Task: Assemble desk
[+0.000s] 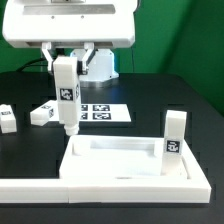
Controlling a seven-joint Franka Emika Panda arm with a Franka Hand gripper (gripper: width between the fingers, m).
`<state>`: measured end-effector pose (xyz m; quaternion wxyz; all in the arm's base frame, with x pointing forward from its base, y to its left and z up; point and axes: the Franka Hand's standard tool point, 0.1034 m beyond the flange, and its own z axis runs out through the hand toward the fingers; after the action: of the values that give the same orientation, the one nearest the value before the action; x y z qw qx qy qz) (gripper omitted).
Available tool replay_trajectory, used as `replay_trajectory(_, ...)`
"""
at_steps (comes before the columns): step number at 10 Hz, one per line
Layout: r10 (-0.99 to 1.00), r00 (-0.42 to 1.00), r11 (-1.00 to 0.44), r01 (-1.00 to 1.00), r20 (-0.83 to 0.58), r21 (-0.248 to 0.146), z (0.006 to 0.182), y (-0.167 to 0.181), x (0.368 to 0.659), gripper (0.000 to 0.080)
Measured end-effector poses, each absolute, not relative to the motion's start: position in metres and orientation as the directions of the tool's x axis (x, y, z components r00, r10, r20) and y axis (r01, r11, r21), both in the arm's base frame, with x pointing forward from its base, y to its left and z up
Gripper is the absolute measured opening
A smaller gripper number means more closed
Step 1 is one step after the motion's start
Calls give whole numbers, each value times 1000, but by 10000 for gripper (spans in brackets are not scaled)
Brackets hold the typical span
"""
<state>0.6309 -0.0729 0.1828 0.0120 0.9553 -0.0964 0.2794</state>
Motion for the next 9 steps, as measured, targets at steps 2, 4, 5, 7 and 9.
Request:
replay_trajectory(2,-178,827,-981,-191,534,-31,183,-75,630,290)
replay_trajectory(4,-177,828,-981,-190,531,-30,181,-74,629,290)
replay_trajectory(5,-159,822,-984,-180,546,-16,178,-74,626,290)
replay_trajectory(7,-157,824,-984,-180,544,-12,169,-75,639,290)
replay_trajectory(9,-150,832,-985,-175,534,-4,150,-72,646,290)
